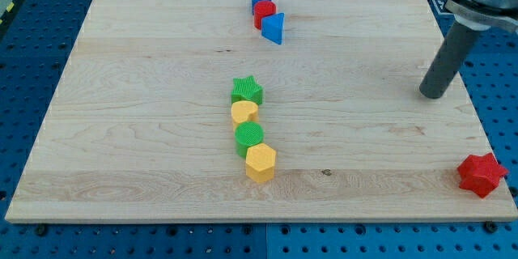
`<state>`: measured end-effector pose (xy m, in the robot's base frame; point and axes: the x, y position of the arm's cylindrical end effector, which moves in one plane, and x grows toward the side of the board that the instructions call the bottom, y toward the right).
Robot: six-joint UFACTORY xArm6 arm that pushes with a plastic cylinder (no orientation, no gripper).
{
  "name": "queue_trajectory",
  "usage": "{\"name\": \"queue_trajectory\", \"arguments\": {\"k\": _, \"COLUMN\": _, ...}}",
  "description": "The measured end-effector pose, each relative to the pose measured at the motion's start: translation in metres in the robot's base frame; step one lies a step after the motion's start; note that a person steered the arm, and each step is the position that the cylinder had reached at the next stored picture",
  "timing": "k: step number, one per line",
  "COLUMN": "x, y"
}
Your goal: Move the red star parallel to the green star
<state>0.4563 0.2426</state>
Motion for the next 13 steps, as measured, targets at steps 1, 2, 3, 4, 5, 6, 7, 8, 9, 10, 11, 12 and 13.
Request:
{"name": "queue_trajectory", "arguments": {"k": 1, "x": 0.000, "y": 0.030}}
{"name": "queue_trajectory", "arguments": {"k": 2, "x": 0.016, "y": 0.062}}
{"name": "queue_trajectory", "arguments": {"k": 3, "x": 0.045, "y": 0.086}}
{"name": "queue_trajectory", "arguments": {"k": 4, "x": 0.046, "y": 0.087}}
{"name": "queue_trajectory", "arguments": {"k": 5, "x": 0.057, "y": 0.098}}
{"name": "queue_trajectory", "arguments": {"k": 6, "x": 0.064, "y": 0.103}}
{"name": "queue_trajectory", "arguments": {"k": 7, "x": 0.071, "y": 0.103}}
{"name": "queue_trajectory", "arguments": {"k": 8, "x": 0.092, "y": 0.101}}
{"name": "queue_trajectory", "arguments": {"k": 9, "x": 0.097, "y": 0.098}}
{"name": "queue_trajectory", "arguments": {"k": 10, "x": 0.112, "y": 0.098}}
{"name": "queue_trajectory", "arguments": {"k": 11, "x": 0.148, "y": 0.097}}
{"name": "queue_trajectory", "arguments": {"k": 12, "x": 0.161, "y": 0.093}}
{"name": "queue_trajectory", "arguments": {"k": 13, "x": 0.148, "y": 0.064}}
